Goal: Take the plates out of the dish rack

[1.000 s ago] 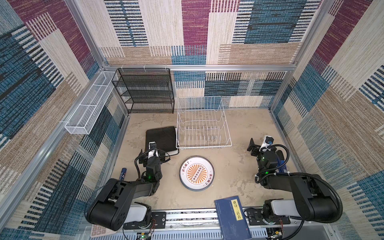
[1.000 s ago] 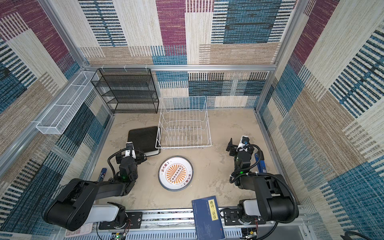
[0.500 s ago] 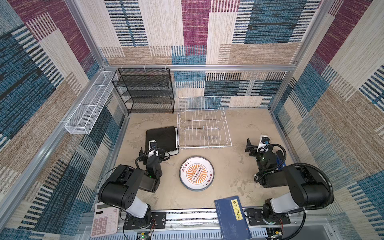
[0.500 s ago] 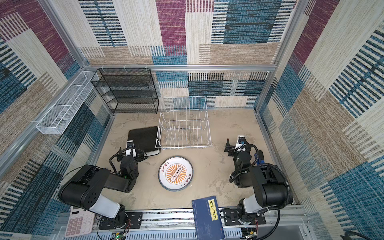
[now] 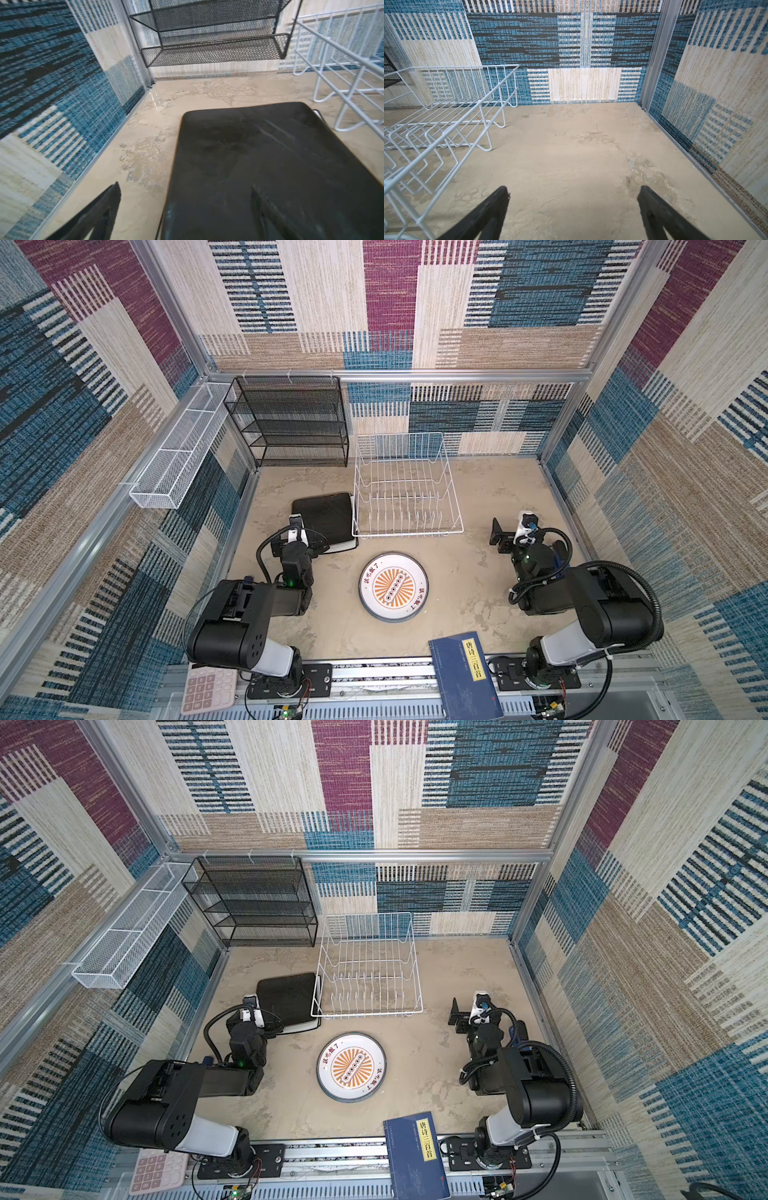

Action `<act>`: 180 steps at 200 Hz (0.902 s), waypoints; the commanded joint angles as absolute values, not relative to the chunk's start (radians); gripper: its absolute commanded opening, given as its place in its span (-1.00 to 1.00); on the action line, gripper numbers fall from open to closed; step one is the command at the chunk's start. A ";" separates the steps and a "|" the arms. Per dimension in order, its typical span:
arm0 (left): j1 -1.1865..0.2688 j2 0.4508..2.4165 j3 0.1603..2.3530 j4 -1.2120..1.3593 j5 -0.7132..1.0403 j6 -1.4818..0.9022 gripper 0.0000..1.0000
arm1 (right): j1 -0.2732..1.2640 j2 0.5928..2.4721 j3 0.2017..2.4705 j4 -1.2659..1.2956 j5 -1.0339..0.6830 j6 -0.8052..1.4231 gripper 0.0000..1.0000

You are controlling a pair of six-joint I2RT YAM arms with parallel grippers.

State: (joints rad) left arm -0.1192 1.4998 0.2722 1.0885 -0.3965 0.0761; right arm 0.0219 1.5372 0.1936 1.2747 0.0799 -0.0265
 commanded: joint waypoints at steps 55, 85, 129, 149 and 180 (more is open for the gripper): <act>-0.100 1.536 0.350 0.964 -0.348 0.033 0.98 | 0.021 1.540 0.197 1.313 0.076 -0.021 0.98; -0.086 1.544 0.371 0.937 -0.337 0.026 0.98 | 0.022 1.539 0.197 1.313 0.076 -0.021 0.98; -0.077 1.540 0.377 0.917 -0.319 0.017 0.98 | 0.020 1.539 0.197 1.314 0.075 -0.021 0.98; -0.077 1.540 0.377 0.919 -0.319 0.017 0.98 | 0.021 1.539 0.197 1.313 0.076 -0.021 0.98; -0.076 1.540 0.378 0.920 -0.320 0.017 0.98 | 0.021 1.539 0.197 1.314 0.075 -0.021 0.98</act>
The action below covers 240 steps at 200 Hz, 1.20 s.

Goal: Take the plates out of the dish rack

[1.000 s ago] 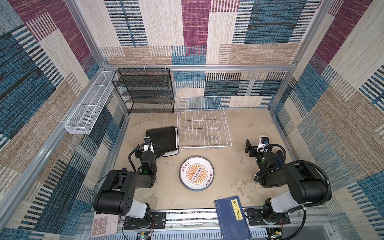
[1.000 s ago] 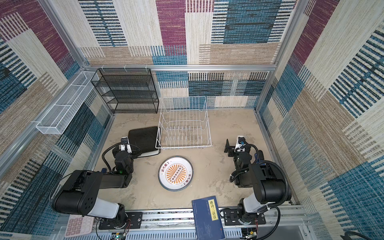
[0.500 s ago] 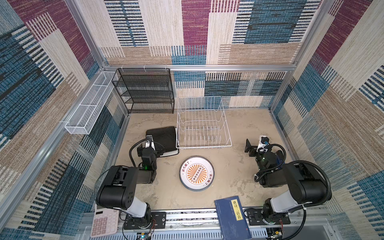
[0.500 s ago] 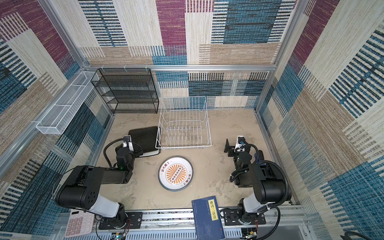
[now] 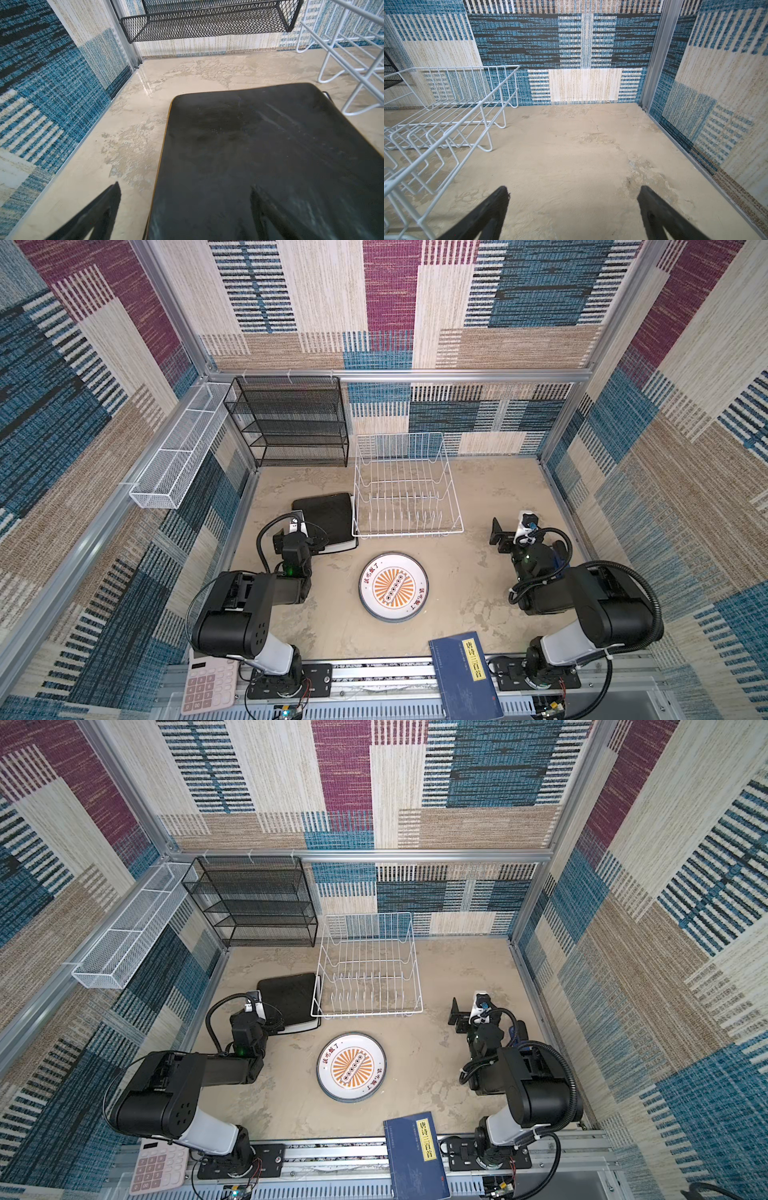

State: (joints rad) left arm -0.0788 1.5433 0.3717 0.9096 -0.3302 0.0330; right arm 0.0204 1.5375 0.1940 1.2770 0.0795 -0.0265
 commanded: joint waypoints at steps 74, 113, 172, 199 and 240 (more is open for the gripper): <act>-0.076 1.540 0.377 0.918 -0.319 0.017 0.98 | 0.021 1.539 0.197 1.315 0.075 -0.021 0.98; -0.058 1.543 0.396 0.884 -0.289 0.007 0.98 | 0.021 1.539 0.198 1.314 0.074 -0.021 0.98; -0.057 1.540 0.394 0.886 -0.285 0.005 0.98 | 0.020 1.539 0.197 1.314 0.075 -0.021 0.98; -0.057 1.540 0.393 0.884 -0.286 0.005 0.98 | 0.020 1.539 0.197 1.314 0.074 -0.021 0.98; -0.058 1.540 0.393 0.884 -0.285 0.005 0.98 | 0.020 1.539 0.195 1.315 0.075 -0.021 0.98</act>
State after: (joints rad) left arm -0.0586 1.5429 0.3885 0.8780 -0.2852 0.0185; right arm 0.0204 1.5375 0.1940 1.2774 0.0795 -0.0265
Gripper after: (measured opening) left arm 0.990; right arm 0.991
